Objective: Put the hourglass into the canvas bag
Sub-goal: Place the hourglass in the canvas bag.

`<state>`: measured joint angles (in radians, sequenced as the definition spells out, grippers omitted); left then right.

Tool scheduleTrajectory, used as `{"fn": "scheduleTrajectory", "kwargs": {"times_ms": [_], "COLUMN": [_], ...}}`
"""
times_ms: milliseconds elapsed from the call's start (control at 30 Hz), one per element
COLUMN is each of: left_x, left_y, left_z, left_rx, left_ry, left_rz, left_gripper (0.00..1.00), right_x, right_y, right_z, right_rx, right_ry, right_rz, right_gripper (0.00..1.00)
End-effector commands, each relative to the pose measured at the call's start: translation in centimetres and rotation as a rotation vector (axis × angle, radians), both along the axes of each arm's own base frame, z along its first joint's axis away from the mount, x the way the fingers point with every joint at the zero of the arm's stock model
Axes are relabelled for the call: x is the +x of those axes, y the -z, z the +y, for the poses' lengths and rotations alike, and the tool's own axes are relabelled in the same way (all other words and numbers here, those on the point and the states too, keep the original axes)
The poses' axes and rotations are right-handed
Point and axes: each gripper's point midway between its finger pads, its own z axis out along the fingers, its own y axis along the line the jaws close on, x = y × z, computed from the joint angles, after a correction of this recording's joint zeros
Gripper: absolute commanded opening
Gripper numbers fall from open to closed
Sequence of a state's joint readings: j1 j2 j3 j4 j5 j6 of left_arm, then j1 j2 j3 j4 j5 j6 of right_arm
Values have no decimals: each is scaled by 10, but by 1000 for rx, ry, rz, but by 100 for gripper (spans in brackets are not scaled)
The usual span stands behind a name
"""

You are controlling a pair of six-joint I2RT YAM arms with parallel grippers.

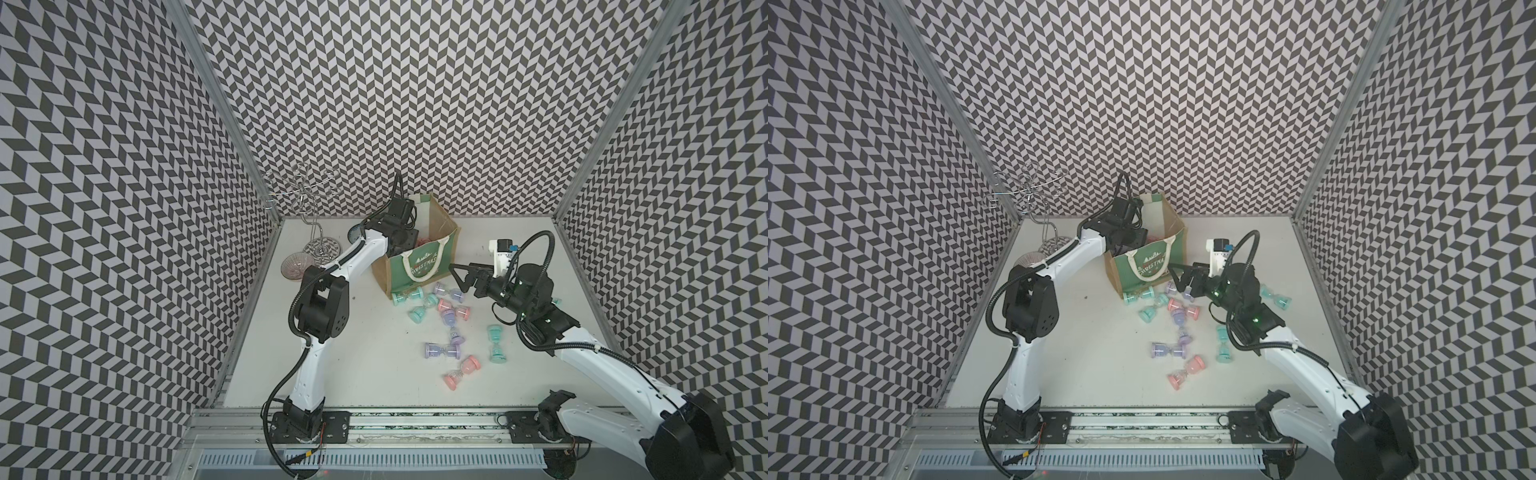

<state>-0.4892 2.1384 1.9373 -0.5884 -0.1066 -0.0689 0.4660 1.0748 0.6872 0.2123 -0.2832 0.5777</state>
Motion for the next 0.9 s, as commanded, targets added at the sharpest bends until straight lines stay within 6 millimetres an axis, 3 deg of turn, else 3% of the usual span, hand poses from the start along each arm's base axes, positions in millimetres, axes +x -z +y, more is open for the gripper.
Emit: {"fn": "scheduleTrajectory", "kwargs": {"times_ms": [0, 233, 400, 633, 867], "left_x": [-9, -35, -64, -117, -168], "left_y": [-69, -121, -157, -180, -185], "left_z": [-2, 6, 7, 7, 6], "left_rx": [-91, -188, -264, -396, -464], "left_ry": [8, 2, 28, 99, 137], "left_rz": [-118, -220, -291, -330, -353], "left_gripper": [62, 64, 64, 66, 67], "right_x": [-1, -10, -19, -30, -39], "right_y": [-8, 0, 14, 40, 65], "right_z": [0, 3, 6, 9, 12], "right_rx": [30, -5, -15, -48, -70], "right_ry": [-9, -56, -96, -142, -179], "right_rz": [-27, -28, 0, 48, 90], "right_gripper": [99, 99, 99, 99, 99]}}
